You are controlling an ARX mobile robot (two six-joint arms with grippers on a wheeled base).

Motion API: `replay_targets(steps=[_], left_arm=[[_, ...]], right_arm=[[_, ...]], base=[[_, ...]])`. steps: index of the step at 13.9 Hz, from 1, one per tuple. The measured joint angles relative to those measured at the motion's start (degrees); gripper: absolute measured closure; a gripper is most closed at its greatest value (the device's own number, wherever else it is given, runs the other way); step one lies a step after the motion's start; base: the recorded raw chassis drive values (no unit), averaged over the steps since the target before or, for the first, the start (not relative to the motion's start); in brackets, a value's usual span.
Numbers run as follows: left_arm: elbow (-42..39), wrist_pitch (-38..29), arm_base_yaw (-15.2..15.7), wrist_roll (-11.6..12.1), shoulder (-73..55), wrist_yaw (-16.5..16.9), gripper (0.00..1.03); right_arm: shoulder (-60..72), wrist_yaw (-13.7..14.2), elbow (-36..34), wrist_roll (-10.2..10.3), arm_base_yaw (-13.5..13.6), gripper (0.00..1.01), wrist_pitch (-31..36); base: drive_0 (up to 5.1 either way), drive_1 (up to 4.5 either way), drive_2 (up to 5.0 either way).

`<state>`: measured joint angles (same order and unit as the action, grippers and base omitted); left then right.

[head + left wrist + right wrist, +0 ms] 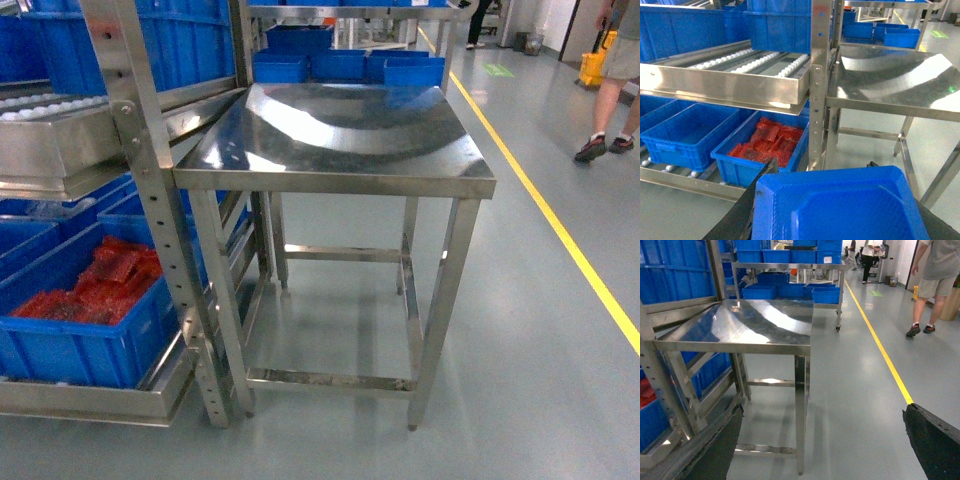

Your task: Pick blue part to blue bin on bottom shelf

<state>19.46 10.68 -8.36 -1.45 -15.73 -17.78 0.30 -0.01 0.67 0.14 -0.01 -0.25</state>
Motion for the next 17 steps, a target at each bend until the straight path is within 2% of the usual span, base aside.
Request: replay_targets(steps=[15, 17], left_arm=[[0.00, -0.04, 0.00, 0.00, -0.04, 0.04, 0.60], [0.00, 0.02, 0.00, 0.00, -0.13, 0.17, 0.60]], right_arm=[[0.00, 0.04, 0.00, 0.00, 0.00, 0.03, -0.13], [0.00, 0.00, 0.00, 0.00, 0.00, 0.03, -0.15]], base=[[0.0, 4.08, -4.1], [0.0, 0.00, 0.0]])
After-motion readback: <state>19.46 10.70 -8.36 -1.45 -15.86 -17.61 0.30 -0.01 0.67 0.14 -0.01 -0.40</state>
